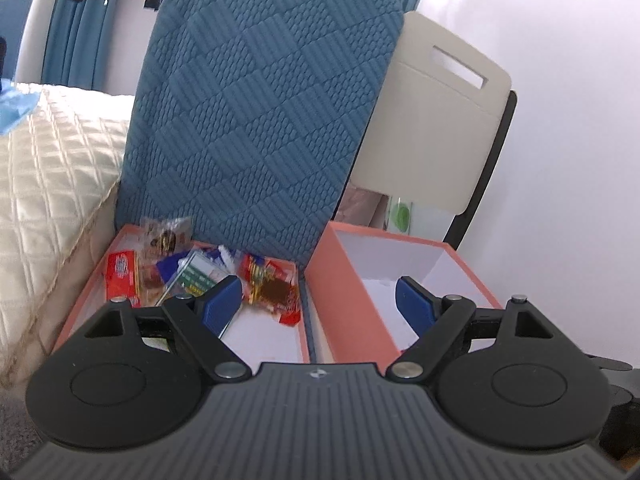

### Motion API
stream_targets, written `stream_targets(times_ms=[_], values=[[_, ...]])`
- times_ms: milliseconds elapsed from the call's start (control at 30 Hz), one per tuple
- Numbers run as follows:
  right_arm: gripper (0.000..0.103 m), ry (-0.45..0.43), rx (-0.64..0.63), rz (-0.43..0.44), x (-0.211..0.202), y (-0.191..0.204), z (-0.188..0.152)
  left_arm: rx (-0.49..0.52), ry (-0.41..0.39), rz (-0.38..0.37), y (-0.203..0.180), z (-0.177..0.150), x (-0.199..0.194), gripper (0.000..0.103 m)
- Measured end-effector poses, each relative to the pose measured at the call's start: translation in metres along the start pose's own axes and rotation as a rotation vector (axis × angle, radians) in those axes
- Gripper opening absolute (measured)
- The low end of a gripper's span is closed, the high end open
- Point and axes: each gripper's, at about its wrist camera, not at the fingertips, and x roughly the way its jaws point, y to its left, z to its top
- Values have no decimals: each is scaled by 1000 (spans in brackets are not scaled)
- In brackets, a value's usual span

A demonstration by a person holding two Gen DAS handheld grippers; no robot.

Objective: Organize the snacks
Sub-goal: 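Move both open grippers back over the snack tray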

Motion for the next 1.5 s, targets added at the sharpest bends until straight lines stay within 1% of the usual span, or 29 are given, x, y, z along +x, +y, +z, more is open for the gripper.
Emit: stream_targets(times_ms=[267,433,667,733,833,933,1000,1167,1300,1433,1500], values=[[75,26,-42,-10,14,23,-21,-14,52,1,24,-15,8,87],[75,41,-70,-24,17,33,-34,-42,82,-3,37,-24,11,87],[75,67,-110,-50,21,42,-46,6,121,25,46,-37,20,87],[75,68,-93,-37,22,43,-43,18,127,37,48,-39,24,87],[75,62,-108,-60,26,49,-38,25,125,34,53,-39,28,87],[75,70,-90,-75,35,48,-31,48,119,52,56,-37,34,87],[75,64,-79,-73,41,47,-27,49,114,52,59,-37,41,87],[75,38,-74,-47,58,47,-15,66,143,70,61,-40,66,87],[75,19,-66,-19,79,44,-3,43,177,74,68,-40,87,87],[75,17,-41,24,101,35,12,20,202,93,77,-39,102,87],[75,7,-49,23,109,32,20,8,216,102,81,-38,110,87]])
